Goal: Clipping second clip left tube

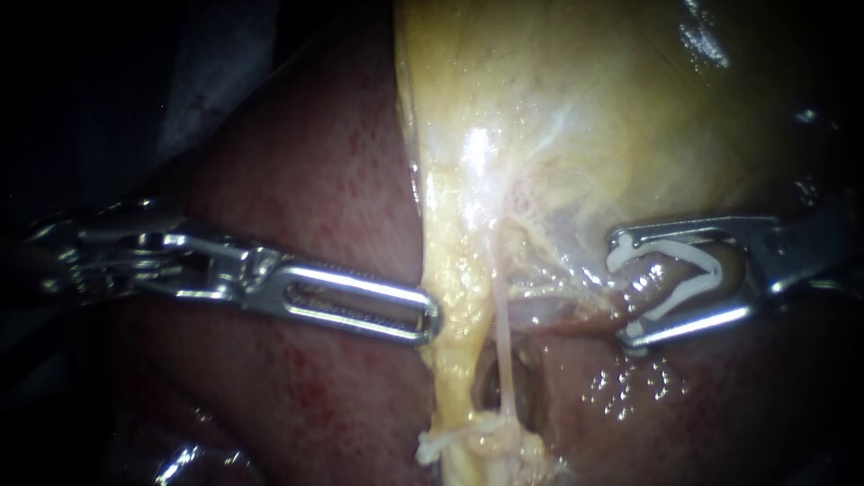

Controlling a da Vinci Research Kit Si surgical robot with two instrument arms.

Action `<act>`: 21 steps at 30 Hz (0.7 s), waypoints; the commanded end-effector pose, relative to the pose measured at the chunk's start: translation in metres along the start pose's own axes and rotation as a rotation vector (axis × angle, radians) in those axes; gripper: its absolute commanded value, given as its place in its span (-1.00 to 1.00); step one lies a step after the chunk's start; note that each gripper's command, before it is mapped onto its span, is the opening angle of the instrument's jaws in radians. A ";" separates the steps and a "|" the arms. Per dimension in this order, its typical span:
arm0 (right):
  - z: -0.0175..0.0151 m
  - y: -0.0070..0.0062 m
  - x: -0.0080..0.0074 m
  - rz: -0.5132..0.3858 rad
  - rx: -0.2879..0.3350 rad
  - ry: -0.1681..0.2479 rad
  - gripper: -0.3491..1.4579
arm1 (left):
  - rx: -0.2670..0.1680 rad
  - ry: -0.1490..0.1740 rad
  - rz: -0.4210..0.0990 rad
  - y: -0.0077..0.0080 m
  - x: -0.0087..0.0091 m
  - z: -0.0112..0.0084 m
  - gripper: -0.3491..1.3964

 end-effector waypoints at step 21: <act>0.0039 -0.0017 -0.0003 -0.008 0.038 -0.001 -0.01 | 0.012 -0.019 -0.018 -0.0031 -0.0021 -0.0024 -1.00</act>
